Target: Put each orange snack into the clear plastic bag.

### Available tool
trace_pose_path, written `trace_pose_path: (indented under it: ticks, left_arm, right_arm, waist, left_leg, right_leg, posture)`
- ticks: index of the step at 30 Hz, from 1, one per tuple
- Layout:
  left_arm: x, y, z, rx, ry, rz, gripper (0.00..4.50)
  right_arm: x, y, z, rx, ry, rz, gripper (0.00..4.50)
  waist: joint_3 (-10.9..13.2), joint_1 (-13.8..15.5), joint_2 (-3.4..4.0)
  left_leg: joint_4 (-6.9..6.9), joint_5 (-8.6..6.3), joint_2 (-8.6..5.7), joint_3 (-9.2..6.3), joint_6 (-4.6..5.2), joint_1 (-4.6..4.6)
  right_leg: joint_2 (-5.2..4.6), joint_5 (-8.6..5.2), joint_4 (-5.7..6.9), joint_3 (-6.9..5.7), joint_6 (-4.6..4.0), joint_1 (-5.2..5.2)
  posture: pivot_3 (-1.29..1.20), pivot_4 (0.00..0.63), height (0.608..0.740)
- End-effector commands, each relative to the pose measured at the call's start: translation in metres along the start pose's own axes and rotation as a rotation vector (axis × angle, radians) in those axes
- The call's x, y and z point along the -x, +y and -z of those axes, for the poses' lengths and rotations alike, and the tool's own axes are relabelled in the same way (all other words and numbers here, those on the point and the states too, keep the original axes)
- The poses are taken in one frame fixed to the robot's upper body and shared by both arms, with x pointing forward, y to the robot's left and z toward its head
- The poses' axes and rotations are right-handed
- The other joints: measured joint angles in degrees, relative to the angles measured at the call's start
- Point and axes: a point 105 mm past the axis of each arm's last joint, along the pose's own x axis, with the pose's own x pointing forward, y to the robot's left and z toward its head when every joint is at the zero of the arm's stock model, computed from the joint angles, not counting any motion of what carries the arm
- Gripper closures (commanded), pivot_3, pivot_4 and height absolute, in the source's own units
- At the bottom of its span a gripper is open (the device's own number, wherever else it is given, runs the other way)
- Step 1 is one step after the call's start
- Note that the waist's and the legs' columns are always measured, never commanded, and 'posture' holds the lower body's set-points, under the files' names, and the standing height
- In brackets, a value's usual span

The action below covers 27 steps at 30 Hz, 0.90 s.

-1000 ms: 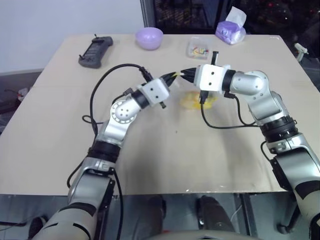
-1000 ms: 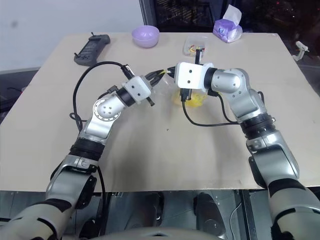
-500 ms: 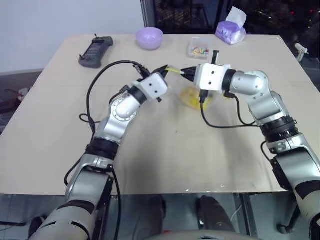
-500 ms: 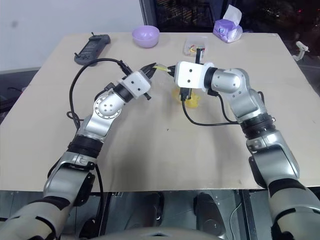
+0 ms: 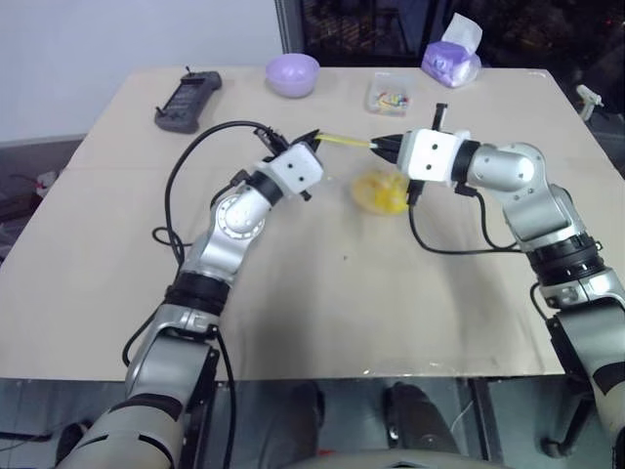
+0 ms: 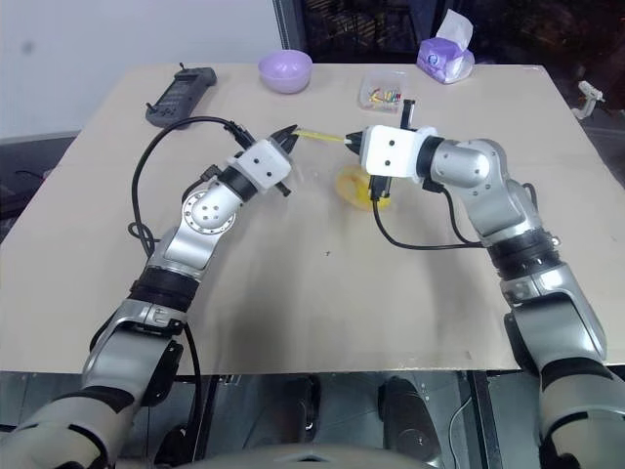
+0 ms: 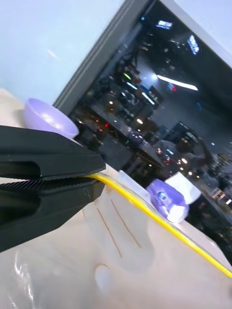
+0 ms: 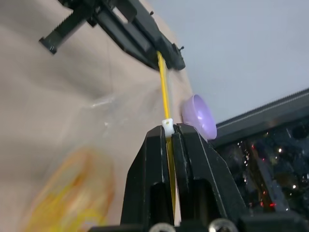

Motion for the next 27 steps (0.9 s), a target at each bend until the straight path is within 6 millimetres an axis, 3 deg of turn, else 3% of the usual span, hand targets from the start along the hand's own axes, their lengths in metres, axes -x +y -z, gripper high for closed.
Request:
trace_pose_path:
  ticks: [1, 16, 23, 25, 27]
  left_arm:
    - [0.027, 0.049, 0.047, 0.006, 0.203, -0.188, 4.50]
    - [0.029, 0.058, 0.052, -0.005, 0.224, -0.215, 4.50]
    - [0.028, 0.056, 0.050, 0.000, 0.209, -0.203, 4.50]
    - [0.024, 0.054, 0.042, 0.031, 0.159, -0.201, 4.50]
    - [0.016, 0.043, 0.018, 0.114, 0.026, -0.145, 4.50]
  right_arm:
    - [0.038, -0.031, 0.022, -0.016, 0.099, 0.133, 4.50]
    - [0.066, -0.030, 0.040, -0.041, 0.187, 0.148, 4.50]
    - [0.064, -0.029, 0.034, -0.064, 0.162, 0.152, 4.50]
    - [0.062, -0.029, 0.032, -0.066, 0.152, 0.151, 4.50]
    - [0.059, -0.029, 0.030, -0.065, 0.145, 0.149, 4.50]
  waist:
    - [0.00, -0.01, 0.00]
    - [-0.01, 0.11, -0.01]
    - [-0.01, 0.00, -0.01]
    - [-0.01, 0.00, -0.01]
    - [-0.01, 0.07, -0.01]
  left_leg:
    - [0.01, 0.00, 0.00, 0.00, 0.00, 0.00]
    - [0.06, -0.01, 0.00, 0.04, 0.01, 0.00]
    - [0.08, -0.01, 0.00, 0.05, 0.01, -0.01]
    - [0.08, -0.01, 0.00, 0.05, 0.01, -0.01]
    - [0.09, -0.01, 0.00, 0.04, 0.01, -0.01]
  right_leg:
    - [0.00, 0.00, 0.01, 0.00, 0.00, 0.00]
    - [-0.01, 0.00, 0.05, 0.03, 0.00, 0.00]
    - [-0.01, 0.00, 0.10, 0.04, 0.00, -0.02]
    - [-0.01, 0.00, 0.12, 0.04, 0.00, -0.02]
    - [-0.01, 0.00, 0.14, 0.04, 0.00, -0.02]
  posture:
    - [0.00, 0.150, 0.740]
    - [0.00, 0.150, 0.740]
    - [0.00, 0.150, 0.740]
    - [0.00, 0.150, 0.740]
    - [0.00, 0.150, 0.740]
